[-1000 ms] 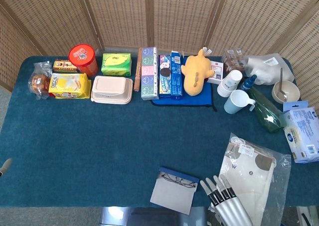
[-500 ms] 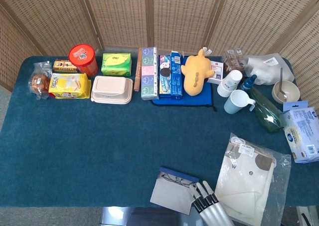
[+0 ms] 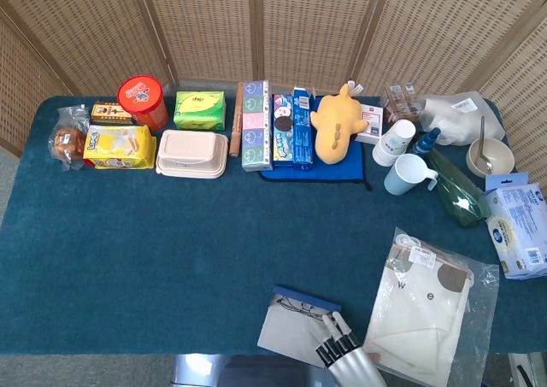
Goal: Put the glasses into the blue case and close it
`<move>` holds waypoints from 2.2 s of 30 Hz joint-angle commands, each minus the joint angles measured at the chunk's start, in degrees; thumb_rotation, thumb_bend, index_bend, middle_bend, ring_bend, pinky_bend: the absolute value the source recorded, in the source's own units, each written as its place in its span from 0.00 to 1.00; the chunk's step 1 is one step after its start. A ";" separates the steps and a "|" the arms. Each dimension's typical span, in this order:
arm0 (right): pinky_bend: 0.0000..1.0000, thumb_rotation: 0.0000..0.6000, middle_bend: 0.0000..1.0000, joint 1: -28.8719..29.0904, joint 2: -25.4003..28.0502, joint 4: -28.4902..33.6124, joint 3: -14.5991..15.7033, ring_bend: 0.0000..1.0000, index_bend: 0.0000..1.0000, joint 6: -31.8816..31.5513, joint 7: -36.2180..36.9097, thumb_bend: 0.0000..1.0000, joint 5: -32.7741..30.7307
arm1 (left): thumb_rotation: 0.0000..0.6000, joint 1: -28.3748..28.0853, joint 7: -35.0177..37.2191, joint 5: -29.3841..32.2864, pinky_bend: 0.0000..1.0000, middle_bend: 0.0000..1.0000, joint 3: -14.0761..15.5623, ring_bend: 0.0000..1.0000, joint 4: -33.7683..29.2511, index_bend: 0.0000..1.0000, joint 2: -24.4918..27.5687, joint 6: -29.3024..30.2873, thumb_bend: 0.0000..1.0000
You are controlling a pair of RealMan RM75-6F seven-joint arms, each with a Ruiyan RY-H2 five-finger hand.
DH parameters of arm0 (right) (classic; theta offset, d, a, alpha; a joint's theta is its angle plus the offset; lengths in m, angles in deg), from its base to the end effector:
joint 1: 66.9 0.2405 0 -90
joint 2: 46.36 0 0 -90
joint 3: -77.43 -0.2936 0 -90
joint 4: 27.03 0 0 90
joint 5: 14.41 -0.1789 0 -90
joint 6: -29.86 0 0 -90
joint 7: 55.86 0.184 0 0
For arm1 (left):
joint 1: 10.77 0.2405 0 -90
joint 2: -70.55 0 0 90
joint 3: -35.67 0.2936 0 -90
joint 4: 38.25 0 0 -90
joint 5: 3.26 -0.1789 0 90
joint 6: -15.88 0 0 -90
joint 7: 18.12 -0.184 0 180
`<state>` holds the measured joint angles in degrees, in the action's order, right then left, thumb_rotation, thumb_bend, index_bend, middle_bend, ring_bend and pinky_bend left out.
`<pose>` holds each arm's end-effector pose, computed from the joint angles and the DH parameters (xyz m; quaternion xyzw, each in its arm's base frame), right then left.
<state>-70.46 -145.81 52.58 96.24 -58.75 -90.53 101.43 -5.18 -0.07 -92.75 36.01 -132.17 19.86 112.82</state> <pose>-0.2108 -0.0810 -0.0348 0.7694 -0.2531 0.4157 0.4137 -0.3361 0.1497 0.2989 -0.5337 -0.4069 -0.4266 0.6062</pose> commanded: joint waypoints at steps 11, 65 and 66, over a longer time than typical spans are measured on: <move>0.04 1.00 0.09 -0.16 -6.55 -9.66 -1.37 0.00 0.00 -1.12 6.49 0.06 2.40 | 1.00 2.34 2.67 -0.85 0.00 0.05 0.40 0.00 2.27 0.05 -0.25 3.35 0.26; 0.04 1.00 0.17 10.81 -1.65 -1.24 -10.70 0.08 0.34 6.12 4.08 0.25 0.11 | 1.00 4.35 4.74 0.35 0.00 0.05 -0.10 0.00 5.26 0.05 -1.96 3.60 0.26; 0.04 1.00 0.18 10.98 -1.35 -0.88 -10.62 0.09 0.36 6.60 3.79 0.27 -0.02 | 1.00 4.38 4.78 0.37 0.00 0.05 -0.08 0.00 5.29 0.05 -1.97 3.58 0.26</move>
<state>-59.78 -147.53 51.28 85.59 -52.63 -86.34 101.61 -0.78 4.73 -92.39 35.93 -126.86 17.89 116.40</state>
